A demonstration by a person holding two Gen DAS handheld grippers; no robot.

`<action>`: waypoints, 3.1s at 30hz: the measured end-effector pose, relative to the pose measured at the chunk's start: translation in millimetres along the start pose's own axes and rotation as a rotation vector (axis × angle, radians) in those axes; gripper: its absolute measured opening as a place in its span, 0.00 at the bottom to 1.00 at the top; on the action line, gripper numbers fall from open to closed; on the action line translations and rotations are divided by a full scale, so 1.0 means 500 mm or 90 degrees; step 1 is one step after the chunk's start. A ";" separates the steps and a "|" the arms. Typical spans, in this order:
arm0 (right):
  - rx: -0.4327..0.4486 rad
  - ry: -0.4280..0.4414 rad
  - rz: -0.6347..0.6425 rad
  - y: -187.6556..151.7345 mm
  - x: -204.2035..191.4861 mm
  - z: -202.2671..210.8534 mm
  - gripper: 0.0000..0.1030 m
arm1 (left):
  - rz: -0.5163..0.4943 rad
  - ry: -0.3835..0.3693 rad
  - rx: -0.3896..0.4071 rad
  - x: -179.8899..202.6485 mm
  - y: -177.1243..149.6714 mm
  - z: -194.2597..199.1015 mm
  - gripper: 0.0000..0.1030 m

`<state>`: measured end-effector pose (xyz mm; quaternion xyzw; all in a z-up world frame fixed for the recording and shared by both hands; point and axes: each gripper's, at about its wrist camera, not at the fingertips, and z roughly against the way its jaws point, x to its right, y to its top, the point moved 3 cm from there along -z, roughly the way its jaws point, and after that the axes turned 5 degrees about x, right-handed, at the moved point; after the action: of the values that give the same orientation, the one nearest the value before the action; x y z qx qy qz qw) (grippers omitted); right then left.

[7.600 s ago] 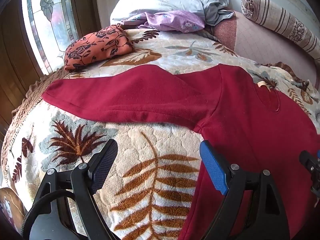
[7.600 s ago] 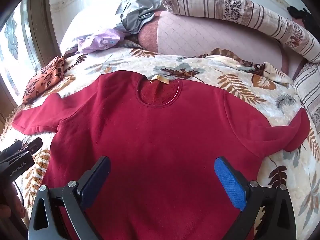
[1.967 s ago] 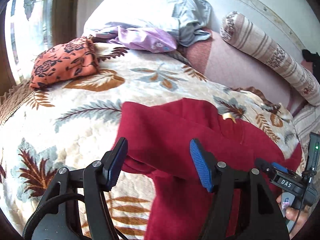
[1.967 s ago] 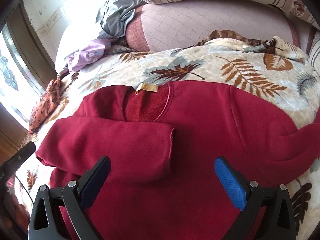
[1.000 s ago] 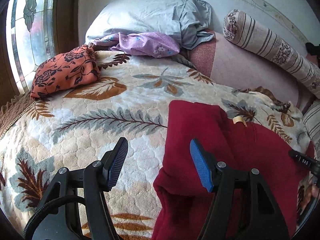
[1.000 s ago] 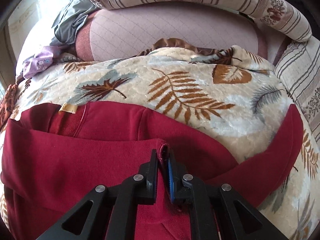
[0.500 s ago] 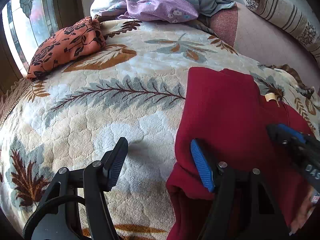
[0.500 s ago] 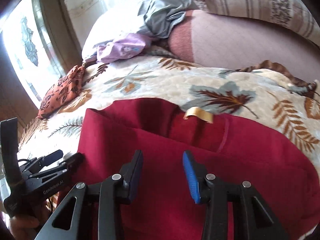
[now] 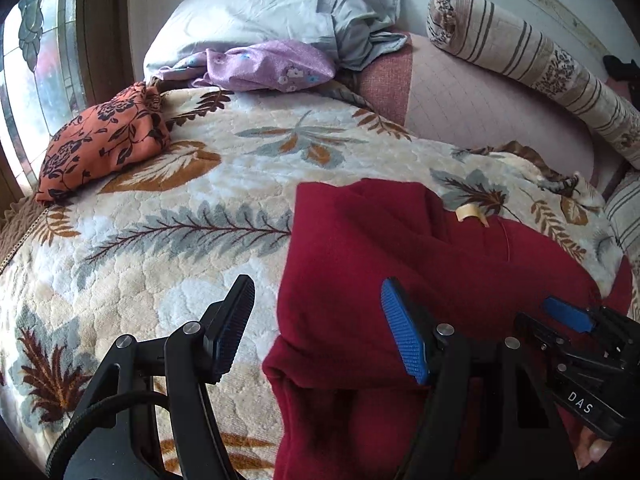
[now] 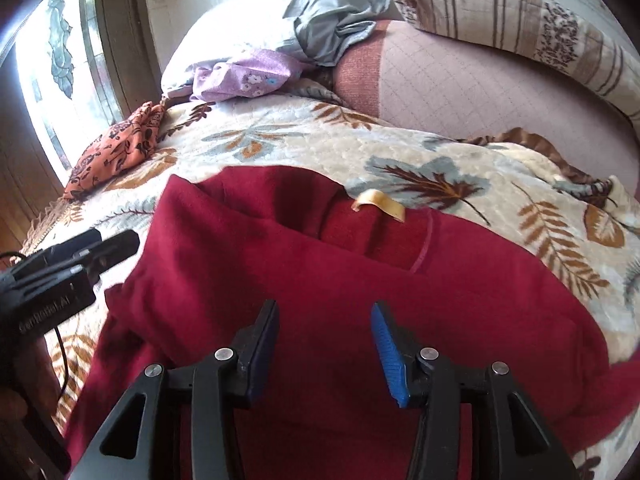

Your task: Fold small clothes

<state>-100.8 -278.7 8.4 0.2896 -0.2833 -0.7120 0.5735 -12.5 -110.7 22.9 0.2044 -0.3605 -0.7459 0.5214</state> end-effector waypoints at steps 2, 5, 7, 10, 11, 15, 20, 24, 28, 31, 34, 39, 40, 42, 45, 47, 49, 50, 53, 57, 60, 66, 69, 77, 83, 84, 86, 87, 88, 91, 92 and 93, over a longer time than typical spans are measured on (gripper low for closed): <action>-0.016 -0.033 -0.014 -0.030 0.031 0.006 0.45 | -0.004 -0.007 -0.033 0.013 -0.017 -0.022 0.64; -0.063 -0.033 -0.044 -0.065 0.063 -0.018 0.46 | -0.018 0.013 -0.057 0.021 -0.035 -0.044 0.64; -0.061 -0.022 -0.058 -0.064 0.078 0.004 0.46 | -0.023 0.013 -0.051 0.022 -0.037 -0.040 0.64; -0.044 -0.015 -0.098 -0.060 0.125 0.053 0.47 | -0.013 0.010 -0.052 0.017 -0.037 -0.038 0.64; -0.035 -0.035 -0.104 -0.058 0.147 0.069 0.47 | -0.010 0.010 -0.053 0.013 -0.037 -0.039 0.64; -0.025 -0.151 -0.135 -0.061 0.284 0.128 0.48 | 0.000 0.009 -0.053 0.008 -0.034 -0.036 0.64; -0.022 -0.294 -0.276 -0.066 0.527 0.184 0.71 | -0.001 0.013 -0.049 0.009 -0.031 -0.037 0.64; -0.029 -0.366 -0.371 -0.072 0.680 0.193 0.72 | -0.012 0.018 -0.046 0.015 -0.032 -0.039 0.65; -0.033 -0.375 -0.446 -0.066 0.769 0.173 0.72 | -0.023 0.023 -0.044 0.020 -0.034 -0.043 0.64; -0.039 -0.370 -0.493 -0.075 0.809 0.150 0.72 | -0.026 0.021 -0.043 0.021 -0.034 -0.043 0.65; -0.036 -0.373 -0.491 -0.079 0.829 0.132 0.47 | -0.029 0.022 -0.044 0.021 -0.033 -0.047 0.64; -0.022 -0.360 -0.462 -0.089 0.830 0.150 0.08 | -0.028 0.020 -0.040 0.022 -0.029 -0.045 0.64; -0.010 -0.355 -0.458 -0.088 0.825 0.166 0.07 | -0.025 0.018 -0.038 0.021 -0.027 -0.042 0.64; 0.026 -0.339 -0.447 -0.082 0.812 0.205 0.07 | -0.015 0.012 -0.029 0.016 -0.021 -0.032 0.64; 0.087 -0.288 -0.430 -0.062 0.773 0.279 0.07 | 0.001 0.004 -0.010 0.008 -0.008 -0.015 0.64; 0.135 -0.239 -0.406 -0.038 0.731 0.333 0.06 | 0.010 0.004 -0.002 0.001 -0.003 -0.007 0.64; 0.166 -0.200 -0.368 -0.009 0.682 0.373 0.06 | 0.023 -0.001 0.003 -0.008 0.002 0.000 0.65; 0.174 -0.181 -0.350 0.006 0.659 0.383 0.06 | 0.030 -0.003 0.005 -0.012 0.005 0.004 0.64; 0.193 -0.118 -0.280 0.054 0.557 0.410 0.07 | 0.051 -0.009 0.017 -0.026 0.014 0.015 0.64; 0.191 -0.021 -0.177 0.116 0.391 0.389 0.06 | 0.074 -0.015 0.032 -0.047 0.025 0.029 0.64; 0.163 0.053 -0.107 0.139 0.262 0.337 0.07 | 0.097 -0.023 0.039 -0.064 0.031 0.035 0.64; 0.070 0.185 -0.027 0.124 0.050 0.164 0.06 | 0.124 -0.048 0.050 -0.087 0.041 0.042 0.64; 0.007 0.234 -0.014 0.087 -0.039 0.069 0.06 | 0.151 -0.066 0.054 -0.100 0.046 0.039 0.64; -0.083 0.237 -0.013 -0.024 -0.082 -0.012 0.51 | 0.163 -0.089 0.030 -0.089 0.041 0.024 0.64; 0.017 0.096 -0.014 -0.036 0.091 0.166 0.59 | 0.108 -0.071 0.019 -0.054 0.028 0.013 0.64; 0.023 0.050 -0.030 -0.044 0.138 0.177 0.59 | 0.100 -0.066 0.011 -0.047 0.023 0.006 0.64; 0.014 -0.002 -0.081 -0.058 0.221 0.181 0.49 | 0.080 -0.048 -0.010 -0.034 0.011 -0.010 0.64; 0.001 -0.012 -0.105 -0.068 0.255 0.176 0.43 | 0.068 -0.033 -0.022 -0.030 0.004 -0.019 0.64; -0.014 -0.023 -0.110 -0.078 0.274 0.162 0.35 | 0.052 -0.016 -0.037 -0.026 -0.003 -0.028 0.64; -0.093 -0.068 -0.090 -0.144 0.297 0.122 0.34 | 0.027 0.009 -0.062 -0.026 -0.019 -0.043 0.65; -0.082 -0.072 -0.074 -0.157 0.285 0.120 0.34 | 0.032 0.006 -0.061 -0.029 -0.019 -0.042 0.64; -0.069 -0.081 -0.051 -0.162 0.272 0.123 0.33 | 0.041 0.003 -0.060 -0.032 -0.019 -0.041 0.64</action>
<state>-222.8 -392.9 -21.9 0.2234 -0.2688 -0.7657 0.5399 1.6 -100.5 1.4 0.1703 -0.3301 -0.7445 0.5548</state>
